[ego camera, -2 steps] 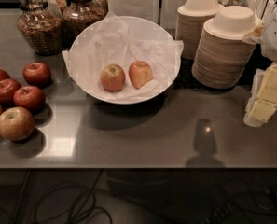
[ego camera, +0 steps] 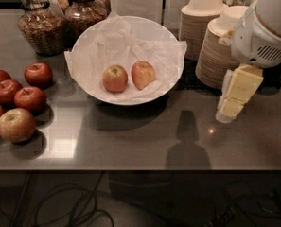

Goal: Pick apple from white bowl

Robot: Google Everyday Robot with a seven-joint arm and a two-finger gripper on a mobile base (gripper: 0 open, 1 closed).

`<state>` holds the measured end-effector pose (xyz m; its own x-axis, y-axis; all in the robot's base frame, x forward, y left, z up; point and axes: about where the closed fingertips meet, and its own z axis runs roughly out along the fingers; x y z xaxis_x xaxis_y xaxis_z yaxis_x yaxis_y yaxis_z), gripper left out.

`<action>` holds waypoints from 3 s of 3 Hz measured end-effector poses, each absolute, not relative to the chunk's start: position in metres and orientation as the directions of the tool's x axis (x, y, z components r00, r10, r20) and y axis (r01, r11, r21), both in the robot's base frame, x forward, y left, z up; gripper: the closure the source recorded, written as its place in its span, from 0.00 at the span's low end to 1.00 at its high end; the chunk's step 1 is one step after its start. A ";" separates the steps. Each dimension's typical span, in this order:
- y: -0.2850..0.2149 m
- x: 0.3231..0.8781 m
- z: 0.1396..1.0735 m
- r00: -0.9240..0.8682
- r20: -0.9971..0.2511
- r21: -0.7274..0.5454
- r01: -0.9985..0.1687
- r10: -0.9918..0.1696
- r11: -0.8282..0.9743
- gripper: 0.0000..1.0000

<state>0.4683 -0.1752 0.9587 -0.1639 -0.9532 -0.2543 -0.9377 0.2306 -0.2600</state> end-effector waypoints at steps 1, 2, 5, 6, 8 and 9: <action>-0.132 0.506 0.937 -0.105 -0.289 -0.243 -0.953 -0.952 0.179 0.00; -0.100 0.538 0.931 -0.061 -0.327 -0.246 -0.958 -0.943 0.148 0.00; -0.055 0.581 0.938 -0.015 -0.509 -0.275 -0.944 -0.861 0.179 0.00; -0.030 0.601 0.942 0.041 -0.570 -0.284 -0.947 -0.821 0.150 0.00; 0.018 0.622 0.926 0.171 -0.598 -0.282 -0.959 -0.783 0.006 0.00; 0.042 0.622 0.911 0.216 -0.595 -0.262 -0.963 -0.774 -0.068 0.00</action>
Offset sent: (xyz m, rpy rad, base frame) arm 0.1065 0.1106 -0.0321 0.1240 -0.0163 0.1532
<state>0.6224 0.0423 0.9110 0.2163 -0.7737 -0.5955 -0.9627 -0.0676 -0.2619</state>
